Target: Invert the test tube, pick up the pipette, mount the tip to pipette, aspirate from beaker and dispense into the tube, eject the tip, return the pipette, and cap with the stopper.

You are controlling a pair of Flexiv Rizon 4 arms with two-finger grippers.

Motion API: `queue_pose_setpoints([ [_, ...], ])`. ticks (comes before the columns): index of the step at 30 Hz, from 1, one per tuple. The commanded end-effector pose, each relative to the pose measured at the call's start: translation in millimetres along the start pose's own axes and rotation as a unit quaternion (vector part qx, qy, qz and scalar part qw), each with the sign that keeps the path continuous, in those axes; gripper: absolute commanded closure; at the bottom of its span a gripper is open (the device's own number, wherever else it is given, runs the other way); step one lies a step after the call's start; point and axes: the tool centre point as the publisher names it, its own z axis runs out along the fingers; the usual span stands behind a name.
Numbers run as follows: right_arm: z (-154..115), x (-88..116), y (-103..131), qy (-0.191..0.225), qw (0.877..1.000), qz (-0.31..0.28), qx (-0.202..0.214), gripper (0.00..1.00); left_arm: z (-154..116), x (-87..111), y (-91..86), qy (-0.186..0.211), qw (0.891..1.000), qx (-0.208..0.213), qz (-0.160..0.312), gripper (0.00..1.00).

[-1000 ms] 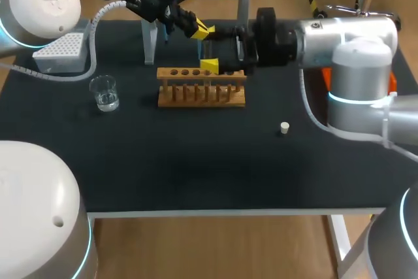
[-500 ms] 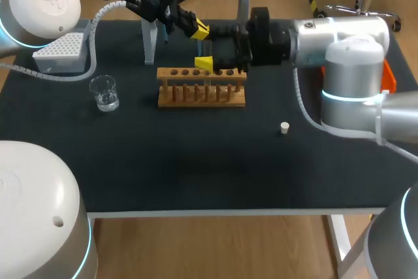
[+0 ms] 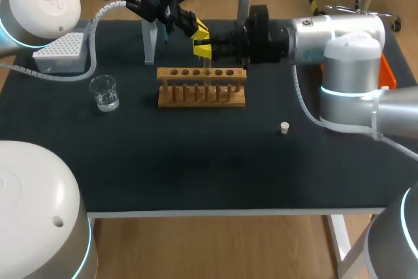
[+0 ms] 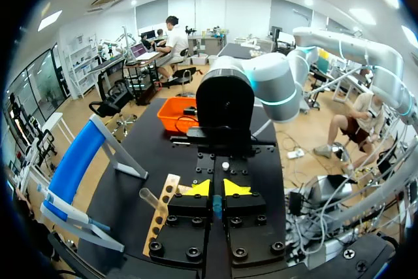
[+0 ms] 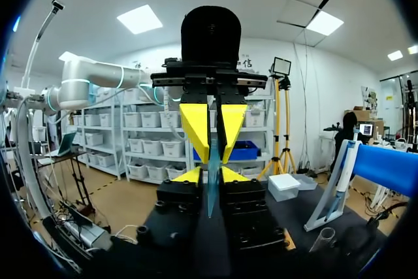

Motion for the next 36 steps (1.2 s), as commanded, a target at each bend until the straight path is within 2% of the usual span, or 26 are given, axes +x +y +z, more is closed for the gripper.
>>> queue_pose_setpoints([
  [1, 0, -1, 1, 0.005, 1.000, -0.001, 0.000, 1.00, -1, -0.4, -0.8, 0.001, 1.000, -0.002, -0.001, 1.00],
  [4, -1, -1, 1, 0.005, 1.000, -0.001, 0.000, 1.00, -1, -0.4, -0.8, 0.001, 1.000, -0.002, -0.001, 1.00],
  [5, -1, -1, 1, 0.005, 1.000, -0.001, 0.000, 1.00, -1, -0.4, -0.8, 0.001, 1.000, -0.002, -0.001, 0.59],
  [6, -2, -1, 0, 0.005, 1.000, -0.001, 0.000, 1.00, -1, -0.4, -0.8, 0.001, 1.000, -0.002, -0.001, 0.00],
  [12, -15, 3, 0, 0.002, 1.000, -0.003, 0.001, 1.00, -1, -0.4, -0.8, 0.001, 1.000, -0.002, -0.001, 0.00],
  [16, -34, 10, 2, 0.002, 1.000, -0.006, -0.001, 1.00, -1, -0.4, -0.8, 0.001, 1.000, -0.002, -0.001, 0.00],
  [26, -111, 35, 2, -0.007, 1.000, -0.011, -0.008, 1.00, -1, -0.4, -0.8, 0.001, 1.000, -0.002, -0.001, 0.00],
  [36, -188, 55, -13, -0.041, 0.999, -0.010, -0.003, 1.00, -1, -0.4, -0.8, 0.001, 1.000, -0.002, -0.001, 0.00],
])
